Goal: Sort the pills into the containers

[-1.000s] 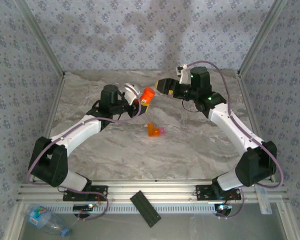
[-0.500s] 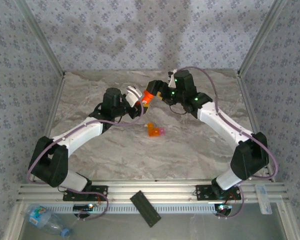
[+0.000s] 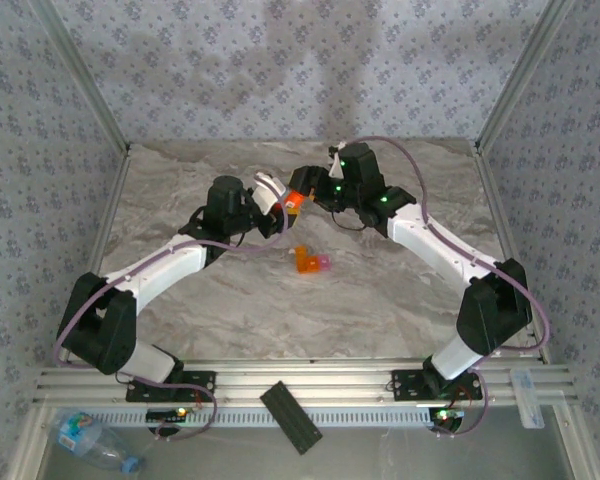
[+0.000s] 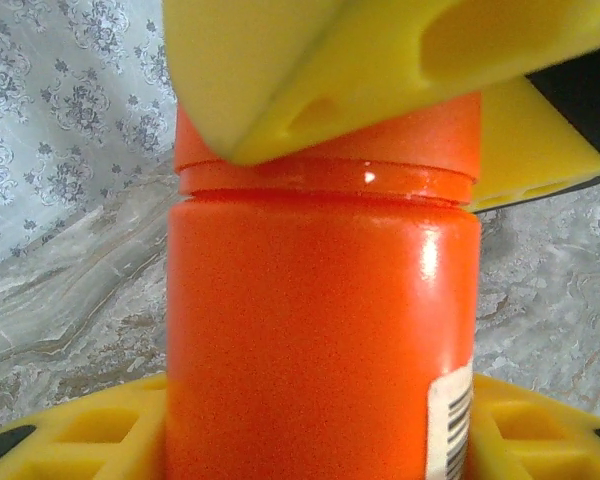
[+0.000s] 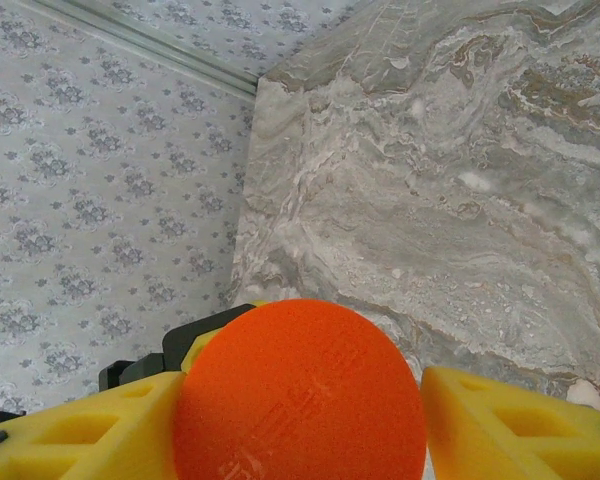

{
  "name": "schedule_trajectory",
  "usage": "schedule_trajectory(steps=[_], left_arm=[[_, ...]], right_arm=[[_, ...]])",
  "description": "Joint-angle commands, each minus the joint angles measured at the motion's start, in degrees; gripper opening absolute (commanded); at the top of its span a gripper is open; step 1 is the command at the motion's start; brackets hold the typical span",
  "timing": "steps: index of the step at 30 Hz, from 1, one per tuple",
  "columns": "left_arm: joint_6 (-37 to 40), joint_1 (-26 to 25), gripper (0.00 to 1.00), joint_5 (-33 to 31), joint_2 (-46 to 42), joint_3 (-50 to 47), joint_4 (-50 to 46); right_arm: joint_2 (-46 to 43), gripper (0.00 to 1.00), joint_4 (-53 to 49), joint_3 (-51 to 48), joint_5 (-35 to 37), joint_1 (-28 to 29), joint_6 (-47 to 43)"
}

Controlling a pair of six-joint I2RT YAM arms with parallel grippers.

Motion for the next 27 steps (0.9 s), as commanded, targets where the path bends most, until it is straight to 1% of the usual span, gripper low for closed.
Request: schedule_trajectory(steps=[1,4,6,8,10,12,13,15,16,18,20,21,22,23,24,25,26,27], left_arm=[[0.4,-0.3,0.0,0.8,-1.9,0.5,2.4],[0.2,-0.3,0.0,1.1,-2.0,0.6,2.4],[-0.1,-0.3,0.0,1.8,-2.1,0.6,2.2],[-0.3,-0.3,0.0,3.3,-2.5,1.1,1.2],[-1.1,0.1,0.0,6.0,-2.9,1.6,0.1],[-2.2,0.7,0.0,10.3,-3.4,2.1,-1.2],[-3.1,1.2,0.0,12.9,-3.6,2.5,-1.7],[-4.9,1.9,0.0,17.9,-3.9,2.9,-2.7],[-5.6,2.2,0.0,20.4,-4.0,3.3,-3.4],[-6.6,2.4,0.0,23.8,-3.9,3.9,-4.7],[-6.5,2.4,0.0,25.0,-3.8,4.4,-6.0],[-6.5,2.4,0.0,24.8,-3.7,4.4,-6.2],[-6.5,2.4,0.0,23.8,-3.8,4.2,-6.1],[-6.3,2.4,0.0,22.5,-3.8,3.7,-5.5],[-6.2,2.4,0.0,20.6,-3.9,3.3,-4.9],[-5.8,2.4,0.0,18.0,-3.9,2.9,-4.3],[-5.2,2.4,0.0,15.2,-3.9,2.3,-3.6],[-4.8,2.4,0.0,12.9,-4.0,2.0,-2.9]], right_arm=[[-0.3,0.55,1.1,1.0,0.7,0.0,-0.7],[-0.2,0.42,1.8,0.9,-0.8,-0.2,-1.6],[-0.2,0.38,3.1,0.5,-2.2,-0.3,-3.2],[-0.2,0.37,4.4,0.5,-5.2,-0.8,-6.9],[-0.2,0.37,5.1,0.5,-8.5,-1.4,-13.0],[-0.3,0.39,7.0,0.0,-14.9,-2.5,-21.9],[-0.4,0.39,6.7,-0.4,-18.7,-3.0,-28.3],[-1.1,0.41,4.7,-1.6,-23.7,-3.9,-38.3],[-0.9,0.4,3.8,-1.9,-26.0,-4.7,-41.3],[0.5,0.4,3.7,-1.5,-30.5,-6.6,-41.7],[1.4,0.41,5.6,-1.6,-31.9,-7.4,-39.5],[1.5,0.42,6.4,-1.8,-31.7,-7.4,-38.5],[1.3,0.5,7.7,-1.9,-31.2,-7.4,-36.7],[0.9,0.62,9.3,-2.5,-30.1,-7.4,-34.5],[0.2,0.71,10.5,-3.1,-28.1,-7.5,-32.4],[-0.8,0.78,11.1,-3.8,-25.0,-7.7,-29.8],[-2.1,0.82,12.8,-5.0,-22.4,-8.1,-26.5],[-3.0,0.84,13.2,-5.5,-20.0,-8.5,-23.5]])
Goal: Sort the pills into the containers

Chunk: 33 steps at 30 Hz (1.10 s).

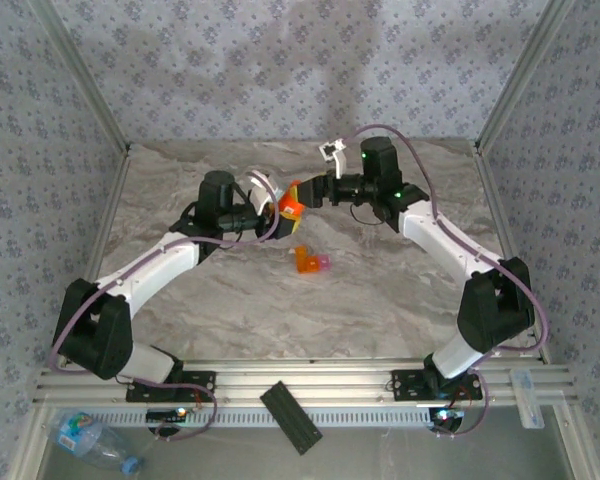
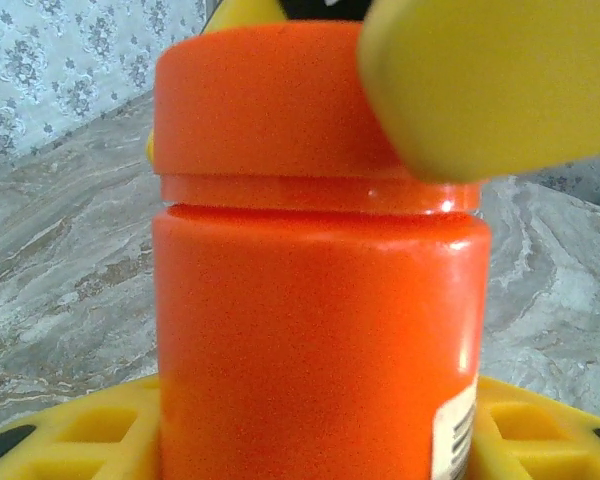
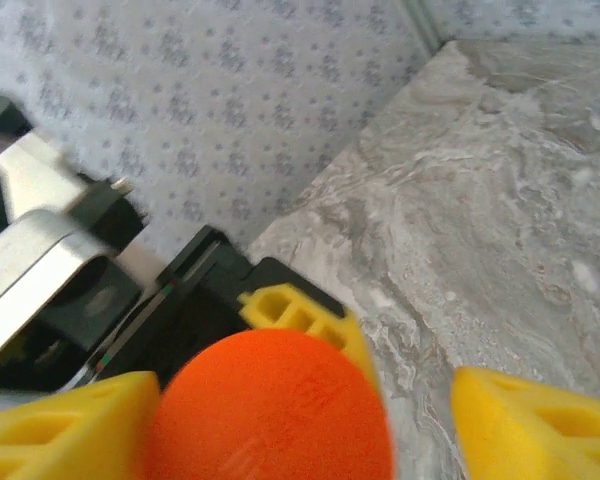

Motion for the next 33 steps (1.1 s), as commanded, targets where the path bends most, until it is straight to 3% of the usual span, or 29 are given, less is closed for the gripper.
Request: schedule_trajectory(steps=[1,5,7,13,20,33], left_arm=[[1.8,-0.2,0.0,-6.0,-2.0,-0.4,3.2],[5.3,-1.0,0.0,-14.3,-1.7,-1.8,5.8],[7.1,-1.7,0.0,-17.0,-1.4,-2.0,6.3],[8.5,-3.2,0.0,-19.1,-0.3,-2.1,7.4],[8.4,-4.1,0.0,-18.8,0.2,-1.9,7.6],[8.2,-4.4,0.0,-18.2,0.5,-1.6,7.7]], right_arm=[[-3.7,0.84,4.3,-2.6,8.4,-1.7,10.6],[-8.0,0.85,7.6,-8.0,17.4,-2.0,24.4],[-9.1,0.85,4.6,-8.4,22.5,-1.1,28.7],[-8.3,0.86,0.2,-6.4,29.4,2.3,31.9],[-4.2,0.85,-0.9,-1.1,29.6,4.9,31.9],[-2.5,0.77,-0.5,-0.9,29.2,8.2,31.5]])
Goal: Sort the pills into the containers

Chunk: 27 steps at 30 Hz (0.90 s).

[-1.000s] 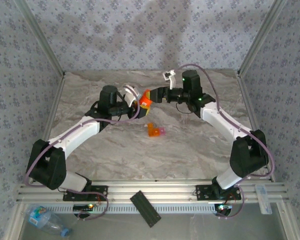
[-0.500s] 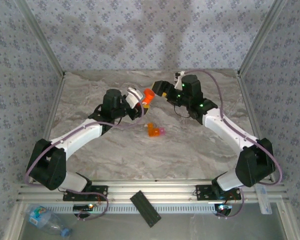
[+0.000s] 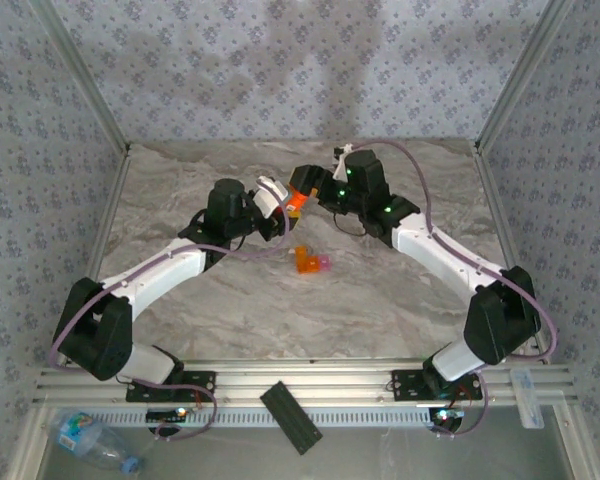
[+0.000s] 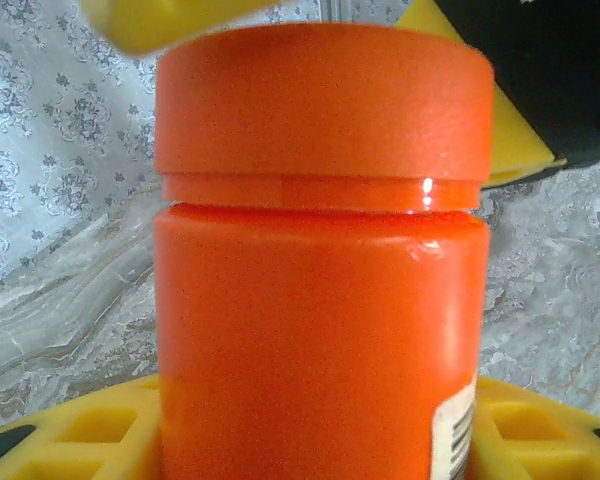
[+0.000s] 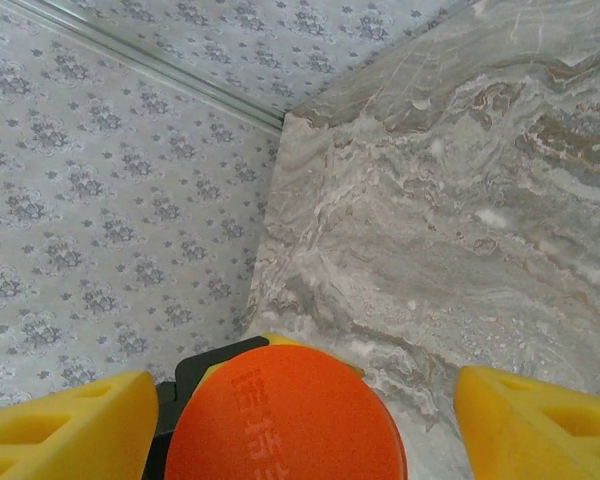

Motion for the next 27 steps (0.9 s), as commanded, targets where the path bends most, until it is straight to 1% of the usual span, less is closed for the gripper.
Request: schedule_trajectory(steps=[1,4,8,12,14,17,19,21,24,25,27], left_arm=[[0.8,-0.3,0.0,0.4,0.5,1.0,3.0],[0.6,-0.3,0.0,0.5,0.5,1.0,3.1],[0.5,-0.3,0.0,0.6,0.4,1.0,3.1],[0.3,-0.3,0.0,1.0,0.0,1.1,2.6],[0.2,-0.3,0.0,1.9,-0.5,1.3,2.0],[-0.4,0.0,0.0,4.4,-1.4,1.5,0.8],[-1.0,0.5,0.0,7.4,-2.0,2.0,-0.5],[-2.1,1.2,0.0,11.8,-2.3,2.8,-2.1],[-3.5,2.2,0.0,17.6,-2.6,4.0,-4.5],[-3.7,2.4,0.0,19.0,-2.6,4.4,-5.3],[-3.7,2.4,0.0,19.6,-2.6,4.7,-6.0]], right_arm=[[0.7,0.76,-0.3,1.5,0.7,0.6,0.6],[0.7,0.71,0.1,1.1,0.6,0.7,0.6],[0.3,0.57,0.2,0.6,1.0,0.7,-0.1],[0.1,0.45,0.3,0.5,-0.1,0.5,-1.6],[0.2,0.41,1.5,0.2,-2.4,-0.2,-3.6],[0.5,0.39,4.1,-0.2,-7.0,-1.8,-7.8],[0.9,0.39,4.5,0.4,-10.7,-2.7,-13.5],[0.9,0.4,5.3,0.7,-16.6,-3.5,-23.0],[1.2,0.42,0.9,1.8,-22.8,-4.5,-34.3],[1.8,0.42,-0.1,2.3,-24.6,-5.1,-35.9],[2.9,0.43,0.1,3.1,-27.0,-6.2,-35.0]])
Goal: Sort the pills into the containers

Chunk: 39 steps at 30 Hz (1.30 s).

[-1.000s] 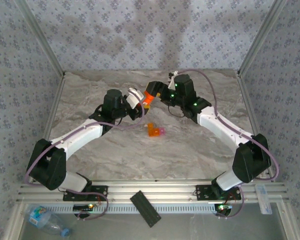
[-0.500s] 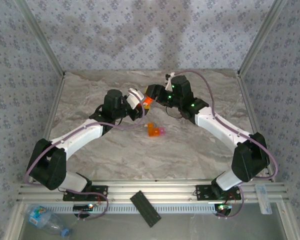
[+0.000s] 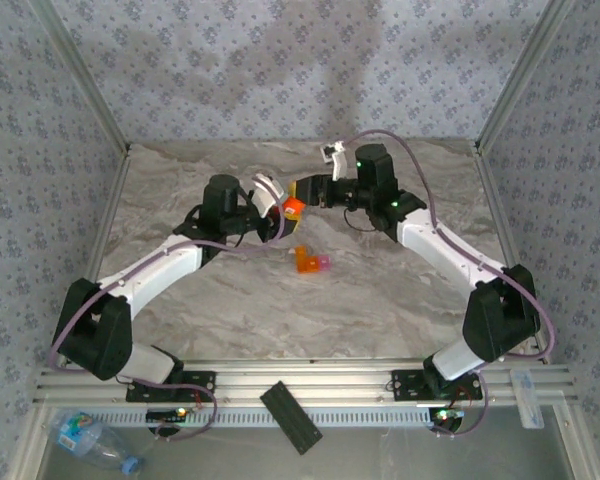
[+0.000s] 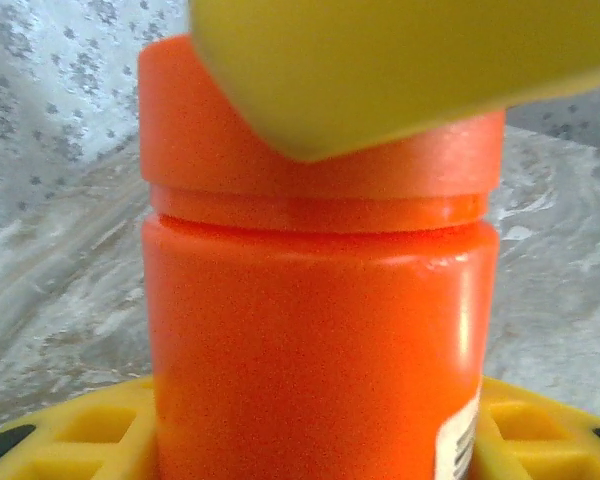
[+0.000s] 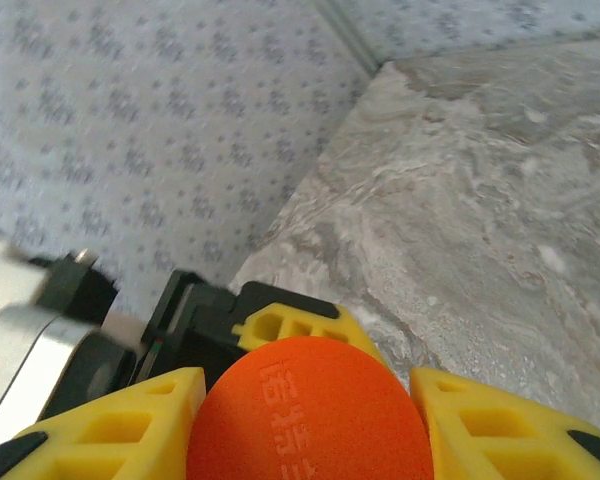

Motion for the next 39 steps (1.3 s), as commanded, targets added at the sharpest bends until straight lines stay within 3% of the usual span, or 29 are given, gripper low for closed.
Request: schedule_trajectory(steps=[1,3,5,10,18,23,30,39], left_arm=[[-1.1,0.2,0.0,7.8,-2.4,3.0,-2.1],[-1.2,0.2,0.0,7.3,-2.1,2.7,-1.7],[-1.4,0.2,0.0,6.0,-2.0,2.5,-1.2],[-0.4,0.2,0.0,2.2,-1.6,1.9,-0.2],[2.6,0.1,0.0,-6.0,-1.1,0.4,2.3],[2.8,0.0,0.0,-6.4,0.3,1.2,2.7],[2.7,-0.3,0.0,-5.7,1.2,2.3,2.6],[2.6,-0.8,0.0,-5.4,1.5,2.7,2.7]], right_arm=[[2.4,0.45,-0.9,2.5,-7.0,-1.8,-8.8],[2.2,0.53,0.5,2.3,-6.2,-1.7,-6.3],[1.4,0.69,0.8,2.1,-3.4,-1.8,-3.2],[-3.2,0.82,2.7,-0.4,2.6,-3.5,7.4],[-10.3,0.83,-3.4,-5.9,17.6,-3.0,23.1],[-10.0,0.84,-5.4,-5.0,22.9,1.1,25.3],[-5.8,0.84,-7.4,0.7,24.9,5.4,23.6],[-2.6,0.81,-6.9,2.8,24.6,6.9,23.2]])
